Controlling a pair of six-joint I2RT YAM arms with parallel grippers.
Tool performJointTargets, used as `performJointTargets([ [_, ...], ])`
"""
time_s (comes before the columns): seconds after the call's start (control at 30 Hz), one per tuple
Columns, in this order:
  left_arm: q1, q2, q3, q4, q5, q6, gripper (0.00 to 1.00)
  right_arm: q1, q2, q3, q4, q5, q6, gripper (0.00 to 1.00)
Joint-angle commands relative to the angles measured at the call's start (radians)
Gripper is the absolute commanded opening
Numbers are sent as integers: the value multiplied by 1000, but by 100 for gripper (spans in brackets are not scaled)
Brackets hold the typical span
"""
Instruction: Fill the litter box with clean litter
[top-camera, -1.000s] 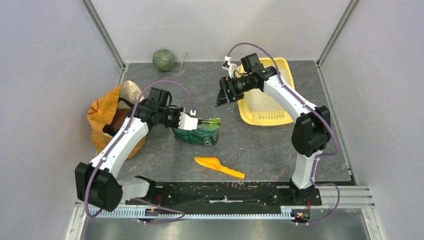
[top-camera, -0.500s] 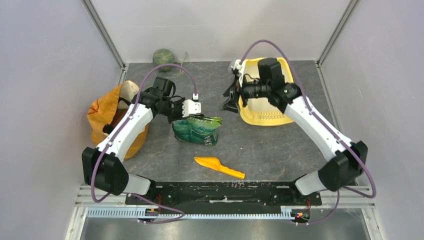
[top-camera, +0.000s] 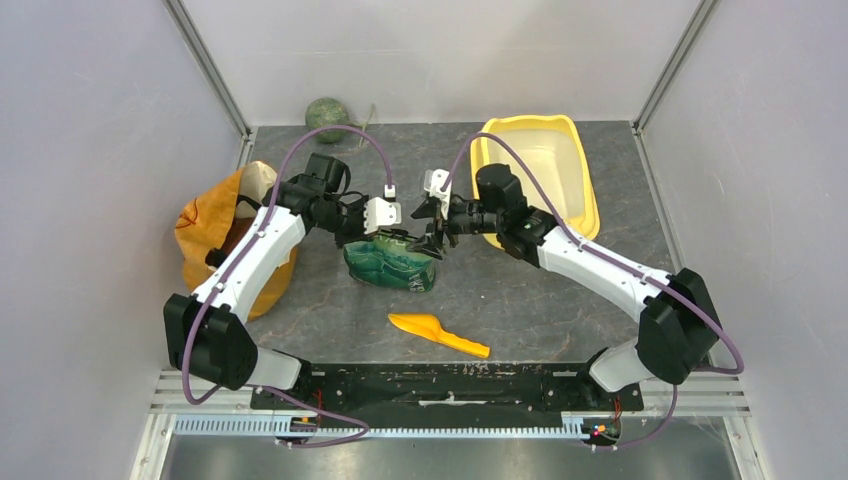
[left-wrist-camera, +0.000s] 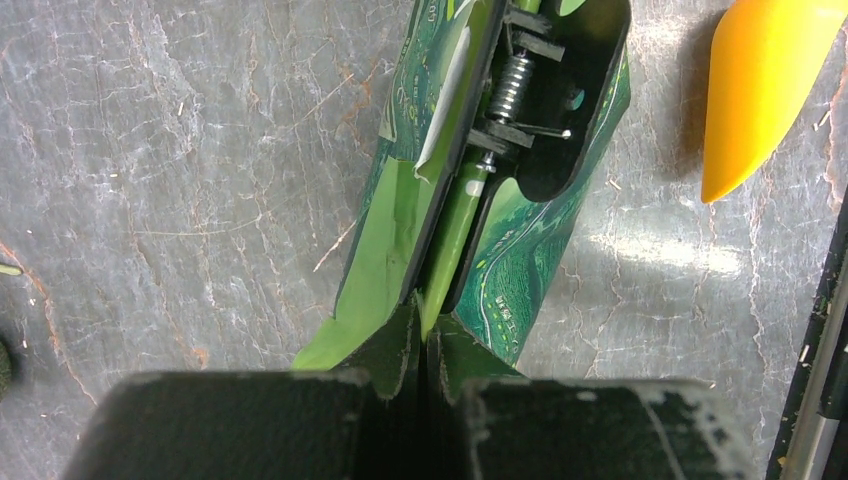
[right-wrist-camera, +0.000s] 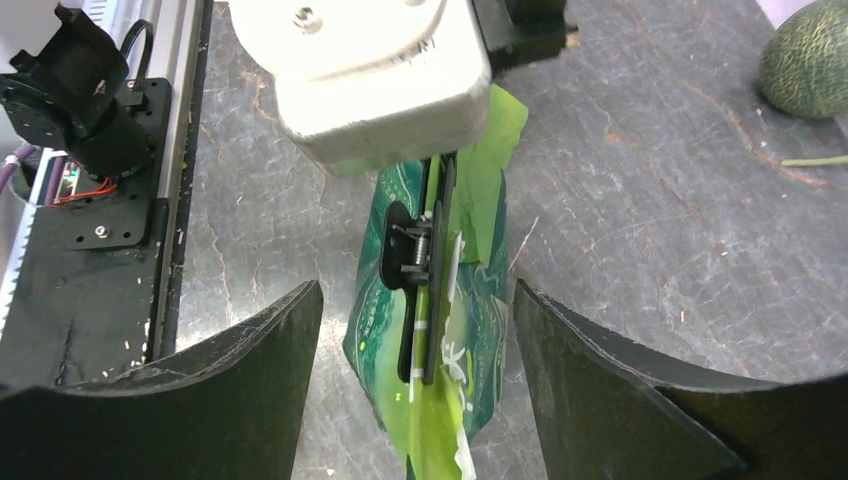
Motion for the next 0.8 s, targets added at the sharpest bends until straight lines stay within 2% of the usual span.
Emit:
performJointTargets([
  [0.0,-3,-28,71,52,151,-57,2,31,7,-7,130,61,-34,79],
  [0.37,-1,-30,71,52,168,-72,2,63,63,-1,157,72,-69,75],
  [0.6,3,-23,64,52,174,-72,2,78,84,-3,202,119,-75,66],
  [0.77,9,-22,69,52,176,-73,2,80,99,0,192,138,-89,57],
])
